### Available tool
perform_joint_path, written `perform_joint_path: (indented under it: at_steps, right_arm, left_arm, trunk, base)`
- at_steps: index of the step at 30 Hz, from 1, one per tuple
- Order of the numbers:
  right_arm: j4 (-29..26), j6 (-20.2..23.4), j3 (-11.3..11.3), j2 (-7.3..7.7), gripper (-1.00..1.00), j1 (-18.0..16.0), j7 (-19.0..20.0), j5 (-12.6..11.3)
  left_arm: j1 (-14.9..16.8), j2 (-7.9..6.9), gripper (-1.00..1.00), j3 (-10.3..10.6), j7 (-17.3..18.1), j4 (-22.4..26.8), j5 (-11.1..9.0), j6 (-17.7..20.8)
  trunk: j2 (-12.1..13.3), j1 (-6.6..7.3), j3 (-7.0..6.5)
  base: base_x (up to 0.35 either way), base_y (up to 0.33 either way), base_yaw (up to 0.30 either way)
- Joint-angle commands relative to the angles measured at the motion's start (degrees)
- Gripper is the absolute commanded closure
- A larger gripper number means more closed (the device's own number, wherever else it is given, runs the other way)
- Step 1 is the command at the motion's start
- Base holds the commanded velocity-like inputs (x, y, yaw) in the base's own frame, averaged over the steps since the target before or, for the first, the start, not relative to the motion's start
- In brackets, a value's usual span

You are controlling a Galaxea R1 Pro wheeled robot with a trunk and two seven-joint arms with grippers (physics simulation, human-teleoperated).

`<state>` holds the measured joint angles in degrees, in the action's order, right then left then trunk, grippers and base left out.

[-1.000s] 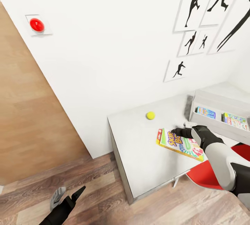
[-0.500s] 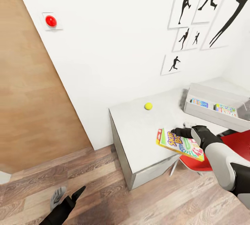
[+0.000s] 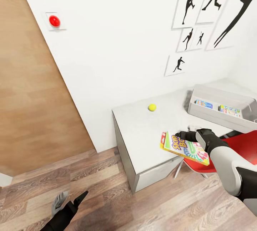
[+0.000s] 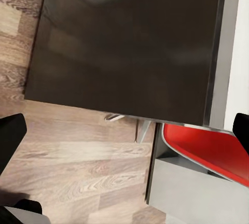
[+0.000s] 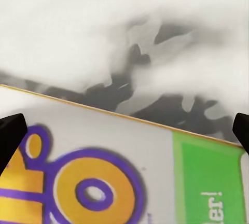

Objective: Put all the toys in the child's room - the three board games (two on the bed and one on the table), the two jigsaw puzzles on the table, and the tennis ball on the table - inside the toy box on the table in the child's room.

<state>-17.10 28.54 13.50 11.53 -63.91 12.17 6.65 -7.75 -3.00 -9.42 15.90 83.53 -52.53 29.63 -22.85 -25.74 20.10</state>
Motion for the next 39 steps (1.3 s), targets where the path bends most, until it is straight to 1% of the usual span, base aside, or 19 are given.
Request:
perform_joint_path:
  at_steps: [1,9,15,16,22,23,25,27,28,32,33,35,36,38,39]
  right_arm:
    - [2.07,0.29,0.15,-0.07,-1.0,0.01,0.48,0.71]
    - [1.0,0.22,0.12,-0.29,-1.0,-0.05,0.47,0.83]
    - [-4.72,0.39,0.06,-0.64,-1.0,-0.07,0.31,0.73]
    - [-4.72,0.39,0.06,-0.64,-1.0,-0.07,0.31,0.73]
    - [-10.54,0.91,0.0,-0.86,-1.0,-0.44,-0.05,0.67]
    - [-10.54,0.91,0.0,-0.86,-1.0,-0.44,-0.05,0.67]
    - [-12.47,1.19,0.01,-0.94,-1.0,-0.82,-0.11,0.64]
    - [-14.31,1.88,0.02,-0.99,-1.0,-1.16,-0.13,0.61]
    - [-14.31,1.88,0.02,-0.99,-1.0,-1.16,-0.13,0.61]
    - [-18.53,4.8,0.06,-1.14,-1.0,-1.47,0.03,0.58]
    - [-18.53,4.8,0.06,-1.14,-1.0,-1.47,0.03,0.58]
    - [-20.9,6.52,0.12,-1.21,-1.0,-1.36,0.18,0.52]
    - [-20.9,6.52,0.12,-1.21,-1.0,-1.36,0.18,0.52]
    - [-23.45,8.28,0.17,-1.26,-1.0,-1.13,0.31,0.46]
    - [-23.45,8.28,0.17,-1.26,-1.0,-1.13,0.31,0.46]
  left_arm:
    - [0.01,0.01,-1.0,-0.08,0.01,0.05,-0.38,0.43]
    - [0.01,0.01,-1.0,-0.08,0.01,0.05,-0.38,0.43]
    - [0.01,0.01,-1.0,-0.08,0.06,0.05,-0.38,0.43]
    - [0.01,0.01,-1.0,-0.08,0.06,0.05,-0.38,0.43]
    - [0.01,0.01,-1.0,-0.08,0.09,0.05,-0.38,0.43]
    - [0.01,0.01,-1.0,-0.08,0.09,0.05,-0.38,0.43]
    - [0.01,0.01,-1.0,-0.08,0.09,0.05,-0.41,0.43]
    - [0.01,0.01,-1.0,-0.08,0.09,0.05,-0.43,0.43]
    - [0.01,0.01,-1.0,-0.08,0.09,0.05,-0.43,0.43]
    - [0.01,0.01,-1.0,-0.08,0.1,0.05,-0.45,0.43]
    - [0.01,0.01,-1.0,-0.08,0.1,0.05,-0.45,0.43]
    - [0.01,0.01,-1.0,-0.08,0.1,0.05,-0.46,0.43]
    - [0.01,0.01,-1.0,-0.08,0.1,0.05,-0.46,0.43]
    - [0.01,-0.01,-1.0,-0.08,0.1,0.05,-0.46,0.43]
    - [0.01,-0.01,-1.0,-0.08,0.1,0.05,-0.46,0.43]
  trunk:
    - [-0.07,-0.05,0.09]
    - [-0.07,-0.05,0.09]
    - [-0.07,-0.05,0.09]
    - [-0.07,-0.05,0.09]
    - [-0.07,-0.05,0.09]
    - [-0.07,-0.05,0.09]
    - [-0.07,-0.05,0.09]
    - [-0.07,-0.05,0.09]
    - [-0.07,-0.05,0.09]
    - [-0.07,-0.05,0.09]
    - [-0.07,-0.05,0.09]
    - [-0.07,-0.05,0.09]
    - [-0.07,-0.05,0.09]
    - [-0.07,-0.05,0.09]
    - [-0.07,-0.05,0.09]
  base:
    - [-0.011,0.0,0.0]
    - [-0.006,0.0,0.0]
    - [-0.001,0.0,0.0]
    - [0.0,0.0,0.0]
    - [0.0,0.0,0.0]
    - [0.0,0.0,0.0]
    - [0.0,0.0,0.0]
    - [0.0,0.0,0.0]
    - [0.0,0.0,0.0]
    - [0.0,0.0,0.0]
    - [0.0,0.0,0.0]
    - [0.0,0.0,0.0]
    - [0.0,0.0,0.0]
    - [0.0,0.0,0.0]
    - [0.0,0.0,0.0]
